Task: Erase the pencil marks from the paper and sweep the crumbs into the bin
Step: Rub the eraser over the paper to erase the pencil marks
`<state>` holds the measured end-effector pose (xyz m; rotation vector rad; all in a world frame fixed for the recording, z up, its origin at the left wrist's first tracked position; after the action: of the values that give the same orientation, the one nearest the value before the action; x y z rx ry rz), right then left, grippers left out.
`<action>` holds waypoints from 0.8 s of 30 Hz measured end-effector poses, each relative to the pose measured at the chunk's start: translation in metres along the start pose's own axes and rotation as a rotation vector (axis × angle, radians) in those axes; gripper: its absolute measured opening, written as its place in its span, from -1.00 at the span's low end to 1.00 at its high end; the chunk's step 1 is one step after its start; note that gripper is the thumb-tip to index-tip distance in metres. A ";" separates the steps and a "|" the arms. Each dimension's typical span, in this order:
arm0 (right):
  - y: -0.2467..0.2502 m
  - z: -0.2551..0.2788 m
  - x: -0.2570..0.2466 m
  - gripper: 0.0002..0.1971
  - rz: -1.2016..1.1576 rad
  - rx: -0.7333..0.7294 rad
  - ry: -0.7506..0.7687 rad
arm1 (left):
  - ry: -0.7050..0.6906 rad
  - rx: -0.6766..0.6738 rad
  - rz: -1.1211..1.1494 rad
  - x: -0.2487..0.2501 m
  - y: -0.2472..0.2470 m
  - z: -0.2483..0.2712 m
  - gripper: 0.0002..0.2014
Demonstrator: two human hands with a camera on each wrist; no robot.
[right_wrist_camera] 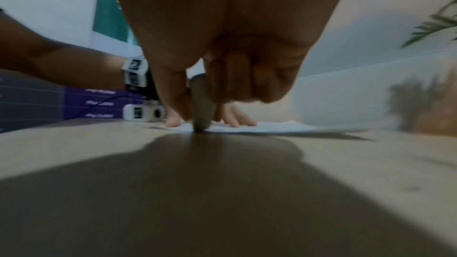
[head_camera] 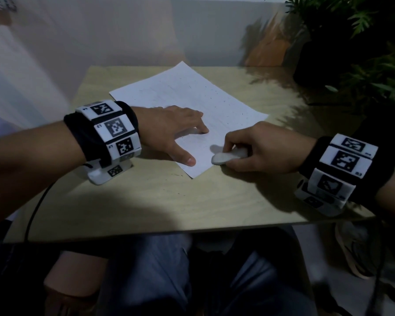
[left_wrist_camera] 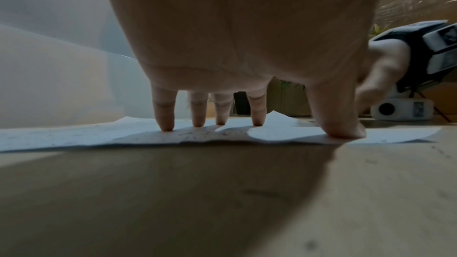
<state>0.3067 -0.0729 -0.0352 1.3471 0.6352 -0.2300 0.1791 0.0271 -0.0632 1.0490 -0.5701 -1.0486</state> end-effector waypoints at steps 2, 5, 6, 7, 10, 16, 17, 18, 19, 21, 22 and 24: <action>0.010 -0.004 0.012 -0.61 0.057 0.082 -0.060 | -0.001 0.006 0.004 0.001 0.001 0.001 -0.10; 0.021 -0.005 0.016 -0.61 0.211 0.249 -0.087 | -0.003 0.011 0.001 0.001 0.002 0.001 -0.10; 0.017 -0.005 0.011 -0.60 0.208 0.242 -0.048 | -0.006 0.010 -0.004 0.002 0.002 0.001 -0.09; 0.010 -0.005 0.002 -0.60 0.180 0.190 -0.002 | -0.009 0.007 -0.006 0.002 0.002 0.001 -0.08; 0.001 -0.009 -0.004 -0.59 0.062 0.054 0.004 | -0.011 -0.005 -0.009 0.003 0.001 0.001 -0.04; 0.012 -0.023 0.001 -0.70 0.246 0.221 -0.057 | -0.013 0.004 -0.015 0.002 0.002 0.000 -0.04; 0.005 -0.024 -0.008 -0.73 0.218 0.183 -0.009 | -0.018 0.006 -0.015 0.002 0.002 0.000 -0.03; -0.002 -0.025 -0.014 -0.73 0.165 0.124 0.027 | -0.027 0.012 -0.018 0.004 0.002 0.000 -0.02; -0.006 -0.027 -0.016 -0.73 0.110 0.068 0.026 | -0.035 0.021 -0.025 0.004 0.003 0.000 -0.01; 0.001 -0.033 -0.005 -0.72 0.093 0.063 -0.044 | -0.035 0.025 -0.038 0.005 0.002 -0.001 -0.03; 0.008 -0.036 0.004 -0.70 0.128 0.108 -0.092 | -0.032 0.024 -0.040 0.004 0.002 -0.001 -0.05; 0.015 -0.037 0.010 -0.66 0.226 0.192 -0.135 | -0.027 0.023 -0.037 0.003 0.002 -0.001 -0.06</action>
<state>0.3115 -0.0322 -0.0314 1.5603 0.3505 -0.2006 0.1822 0.0253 -0.0623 1.0709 -0.5878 -1.0924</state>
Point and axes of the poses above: each hand's wrist, its own z-axis away from the middle knuckle, its own y-axis out of the back of the hand, x = y × z, the point moved 8 cm from there along -z, towards the middle knuckle, and after that the axes turned 14 degrees about -z, right-handed, at the moved point
